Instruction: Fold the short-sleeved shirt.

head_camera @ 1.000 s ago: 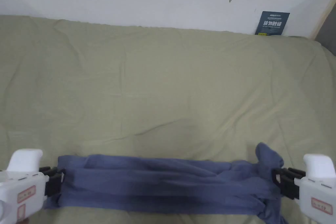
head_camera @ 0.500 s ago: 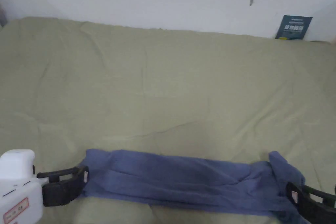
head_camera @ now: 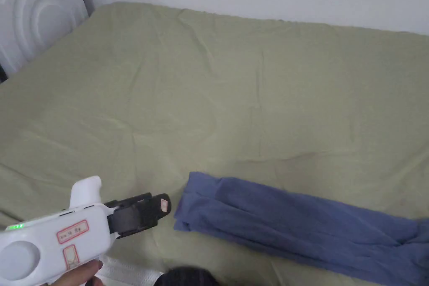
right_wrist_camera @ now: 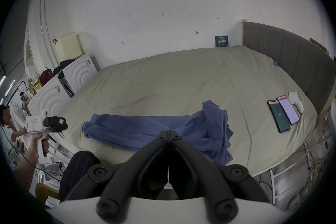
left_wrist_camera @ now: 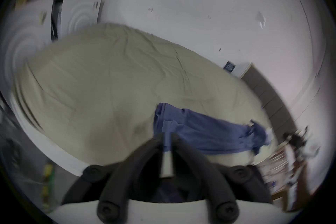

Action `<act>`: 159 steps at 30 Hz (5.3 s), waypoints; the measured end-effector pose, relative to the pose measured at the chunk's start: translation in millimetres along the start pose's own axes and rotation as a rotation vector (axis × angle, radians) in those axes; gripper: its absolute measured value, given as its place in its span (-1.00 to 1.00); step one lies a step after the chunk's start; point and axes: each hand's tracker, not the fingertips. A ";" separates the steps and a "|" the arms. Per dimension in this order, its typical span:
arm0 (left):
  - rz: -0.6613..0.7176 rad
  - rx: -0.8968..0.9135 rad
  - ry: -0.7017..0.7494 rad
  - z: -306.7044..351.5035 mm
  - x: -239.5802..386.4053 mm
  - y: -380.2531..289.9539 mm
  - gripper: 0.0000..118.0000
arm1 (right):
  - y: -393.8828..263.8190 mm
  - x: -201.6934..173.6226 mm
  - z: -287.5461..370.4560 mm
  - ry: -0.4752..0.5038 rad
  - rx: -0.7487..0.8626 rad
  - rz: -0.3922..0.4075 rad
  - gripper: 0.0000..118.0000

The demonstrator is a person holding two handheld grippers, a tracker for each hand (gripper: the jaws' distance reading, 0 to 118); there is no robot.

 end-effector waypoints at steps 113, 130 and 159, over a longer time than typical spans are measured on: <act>0.295 -0.535 -0.462 -252.5 17.1 -20.2 -0.33 | -47.2 -31.1 -22.5 0.047 -0.099 -0.059 -1.00; -0.121 -0.285 0.195 -131.2 57.9 34.5 -0.88 | -54.6 -45.2 -7.3 0.108 -0.073 0.009 -1.00; -0.306 -0.125 0.002 -163.3 209.1 -15.6 -0.19 | -78.6 13.1 25.9 0.058 0.028 -0.120 -1.00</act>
